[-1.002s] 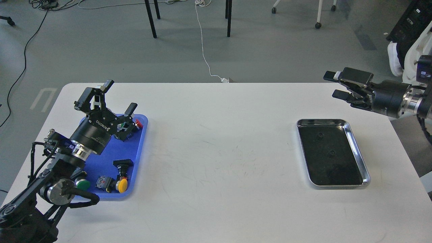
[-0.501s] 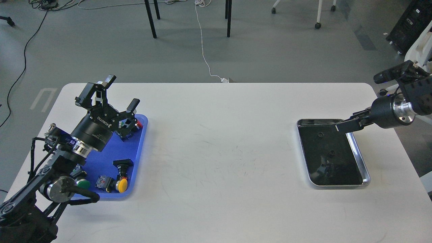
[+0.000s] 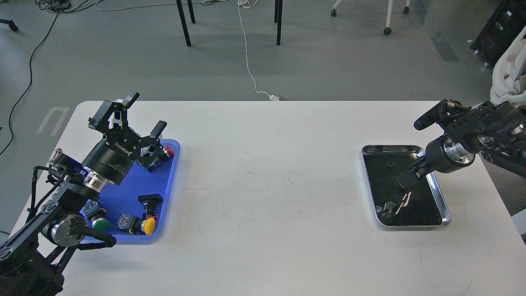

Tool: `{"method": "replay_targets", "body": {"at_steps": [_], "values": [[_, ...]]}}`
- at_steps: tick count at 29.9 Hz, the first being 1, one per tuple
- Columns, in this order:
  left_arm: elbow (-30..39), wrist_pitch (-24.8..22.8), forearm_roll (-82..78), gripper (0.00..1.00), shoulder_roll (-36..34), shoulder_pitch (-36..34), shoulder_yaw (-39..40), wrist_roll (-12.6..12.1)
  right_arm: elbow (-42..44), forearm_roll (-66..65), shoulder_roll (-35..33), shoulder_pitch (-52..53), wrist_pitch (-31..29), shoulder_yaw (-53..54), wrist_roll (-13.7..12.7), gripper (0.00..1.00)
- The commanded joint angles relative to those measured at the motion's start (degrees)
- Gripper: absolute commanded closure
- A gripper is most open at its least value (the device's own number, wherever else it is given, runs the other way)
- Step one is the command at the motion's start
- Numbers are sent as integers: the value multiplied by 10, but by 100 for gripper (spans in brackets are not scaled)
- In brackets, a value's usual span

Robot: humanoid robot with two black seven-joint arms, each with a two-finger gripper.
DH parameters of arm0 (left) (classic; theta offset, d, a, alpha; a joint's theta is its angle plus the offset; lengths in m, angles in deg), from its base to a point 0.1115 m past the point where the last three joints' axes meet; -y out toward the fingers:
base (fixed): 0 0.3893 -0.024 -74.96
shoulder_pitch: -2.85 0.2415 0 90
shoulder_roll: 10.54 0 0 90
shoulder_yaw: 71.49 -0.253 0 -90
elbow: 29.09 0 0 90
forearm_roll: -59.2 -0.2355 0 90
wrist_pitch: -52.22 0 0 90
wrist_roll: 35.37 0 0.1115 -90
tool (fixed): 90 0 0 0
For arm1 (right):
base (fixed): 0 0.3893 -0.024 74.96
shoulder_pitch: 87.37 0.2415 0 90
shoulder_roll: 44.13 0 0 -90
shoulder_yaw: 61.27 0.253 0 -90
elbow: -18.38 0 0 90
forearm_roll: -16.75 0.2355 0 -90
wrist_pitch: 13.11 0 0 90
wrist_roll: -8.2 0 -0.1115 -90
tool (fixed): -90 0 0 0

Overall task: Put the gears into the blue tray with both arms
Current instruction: 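Lower the right gripper into the metal tray and grasp a small black part, then lift the black part and carry it toward the table center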

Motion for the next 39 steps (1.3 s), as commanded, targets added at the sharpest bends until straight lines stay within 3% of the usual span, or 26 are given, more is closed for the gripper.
{"method": "replay_targets", "body": {"at_steps": [1,6,12,28,33,39], "values": [[0,0,-2,2,4,0,0,-1,1,0,-1,-9,0,-5,0,17],[-1,0,-2,2,2,3,0,0,12,0,1,-23,0,-5,0,28],[0,0,-2,2,2,2,0,-1,30,0,8,-47,21,-5,0,32],[0,0,-2,2,0,0,0,-2,38,2,26,-43,28,-4,0,33],[0,0,-2,2,1,0,0,-2,48,2,40,-47,28,-5,0,47],[0,0,-2,2,0,0,0,-2,50,2,44,-49,28,-5,0,52]]}}
